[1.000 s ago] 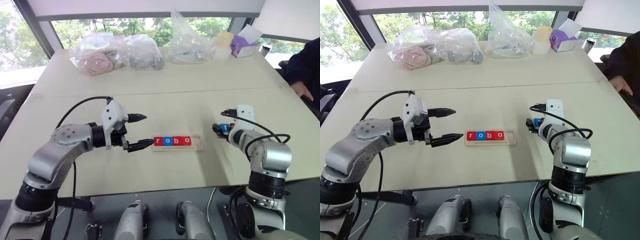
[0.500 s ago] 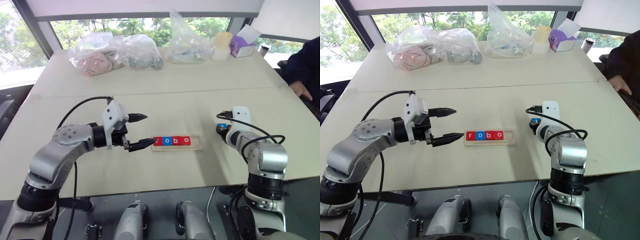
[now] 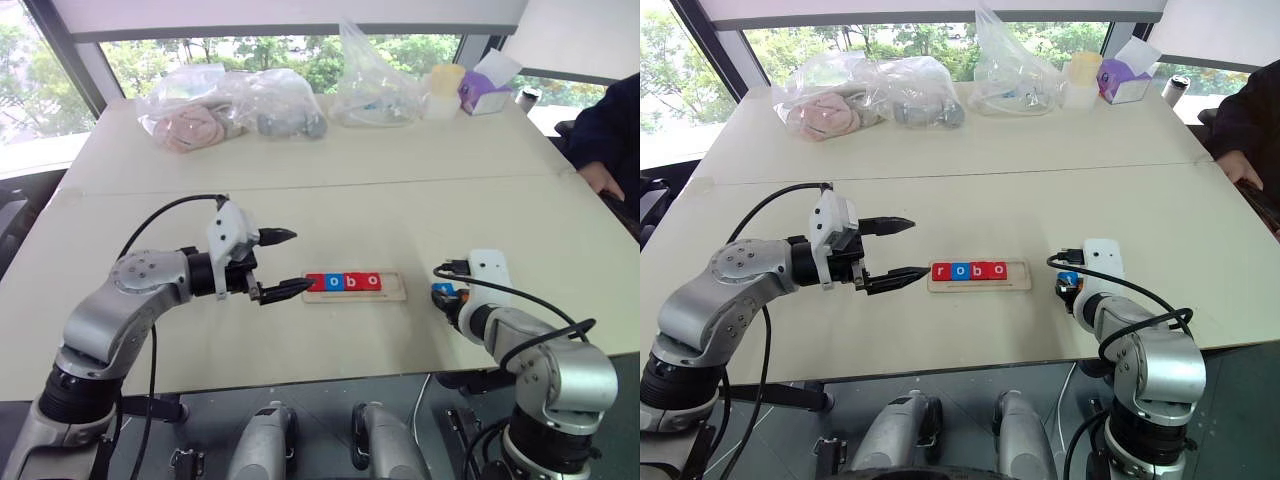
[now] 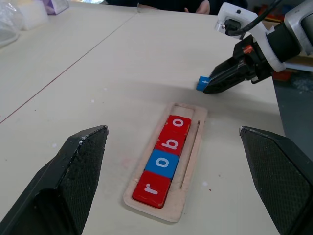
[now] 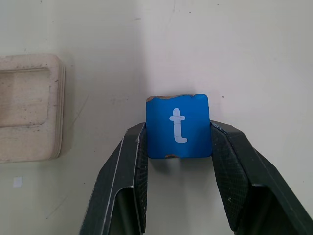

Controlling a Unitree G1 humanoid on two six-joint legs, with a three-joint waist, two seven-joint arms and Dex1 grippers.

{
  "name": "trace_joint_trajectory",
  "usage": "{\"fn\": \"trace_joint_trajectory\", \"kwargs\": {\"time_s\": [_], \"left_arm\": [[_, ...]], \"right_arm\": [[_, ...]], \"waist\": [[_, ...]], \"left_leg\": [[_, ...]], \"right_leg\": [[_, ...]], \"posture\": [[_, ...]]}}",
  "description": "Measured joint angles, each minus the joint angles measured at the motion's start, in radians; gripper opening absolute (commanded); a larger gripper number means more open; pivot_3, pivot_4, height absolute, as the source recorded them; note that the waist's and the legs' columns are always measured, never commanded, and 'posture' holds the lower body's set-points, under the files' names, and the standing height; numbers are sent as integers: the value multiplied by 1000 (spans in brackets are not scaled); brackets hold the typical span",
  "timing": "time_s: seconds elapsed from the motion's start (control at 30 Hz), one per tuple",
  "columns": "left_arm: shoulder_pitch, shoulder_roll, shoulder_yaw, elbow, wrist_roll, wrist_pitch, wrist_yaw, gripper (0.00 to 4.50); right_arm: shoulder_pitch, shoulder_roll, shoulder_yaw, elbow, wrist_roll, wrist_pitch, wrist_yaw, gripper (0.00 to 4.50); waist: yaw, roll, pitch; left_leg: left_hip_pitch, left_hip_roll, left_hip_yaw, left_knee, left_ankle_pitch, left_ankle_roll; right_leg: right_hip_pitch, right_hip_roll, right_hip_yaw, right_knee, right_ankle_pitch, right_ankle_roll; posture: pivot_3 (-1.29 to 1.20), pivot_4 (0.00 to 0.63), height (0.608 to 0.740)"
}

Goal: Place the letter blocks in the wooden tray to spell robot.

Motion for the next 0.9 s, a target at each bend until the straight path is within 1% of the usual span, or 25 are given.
{"fn": "trace_joint_trajectory", "kwargs": {"time_s": [0.37, 0.47, 0.53, 0.57, 0.6, 0.63, 0.7, 0.77, 0.83, 0.87, 0.9], "left_arm": [[-2, -9, -11, 2, 17, -1, -1, 4500], [-2, -10, -11, 2, 18, -1, 1, 4500], [-2, -10, -11, 2, 18, -1, 3, 4500], [-2, -10, -11, 2, 18, -1, 3, 4500], [-1, -10, -11, 2, 18, -1, 4, 4500], [-1, -11, -11, 1, 18, -1, 4, 4500], [-1, -9, -10, 1, 18, -1, 3, 4500], [-1, -10, -10, 1, 19, -1, 2, 4500], [-4, -11, -11, 1, 22, -4, -1, 4500], [-5, -11, -11, 3, 23, -11, -2, 4500], [-6, -11, -11, 4, 24, -14, -3, 4500]], "right_arm": [[-37, 9, 9, 37, -10, -7, -28, 1809], [-37, 5, 16, 43, -8, -16, -26, 2684], [-36, -5, 32, 44, -6, -21, -19, 3638], [-34, -25, 43, 45, 1, -22, -9, 4194], [-32, -45, 53, 46, 8, -24, 5, 4411], [-24, -119, 82, 50, 30, -45, 53, 4411], [4, -352, 146, 70, 103, -132, 220, 4411], [9, -466, 162, 99, 153, -212, 346, 4411], [23, -581, 180, 150, 193, -337, 486, 4411], [42, -664, 187, 224, 197, -485, 598, 4411], [51, -711, 187, 283, 188, -581, 657, 4411]], "waist": [[-3, 0, 0], [-4, 0, 0], [-4, 0, 0], [-4, 0, 0], [-2, 0, 0], [-1, 1, 0], [2, 2, 1], [2, 1, 2], [2, 1, 2], [4, 1, 2], [4, 0, 2]], "left_leg": [[-1, 0, 0, 0, 0, 0], [-2, 0, 0, 0, 0, 0], [-2, 0, 0, 0, 0, 0], [-2, 0, 0, 0, 0, 0], [-3, 0, 0, 0, 0, 0], [-4, 0, 0, 0, 0, 0], [-6, -2, 0, 1, 0, 2], [-7, -2, 0, 0, -1, 3], [-7, -1, 0, 0, -1, 4], [-7, -1, 0, 0, -1, 4], [-7, -2, 0, 0, -1, 4]], "right_leg": [[-1, -1, 0, -1, 0, 0], [-1, -1, 0, -1, 0, 0], [-1, -1, 0, -1, 0, 0], [-2, -1, 0, -1, 0, 0], [-2, -1, 0, -1, 0, 0], [-3, -1, -1, -2, 0, 0], [-4, -2, -1, -3, 0, 0], [-4, -1, -1, -4, 0, 0], [-4, 0, -1, -4, -1, 1], [-4, 0, -1, -4, -1, 2], [-4, 0, -1, -4, -2, 3]], "posture": [[0, 150, 725], [0, 150, 725], [0, 150, 725], [0, 150, 725], [0, 150, 725], [0, 150, 725], [0, 150, 725], [0, 150, 725], [0, 150, 725], [0, 150, 725], [0, 150, 725]]}}
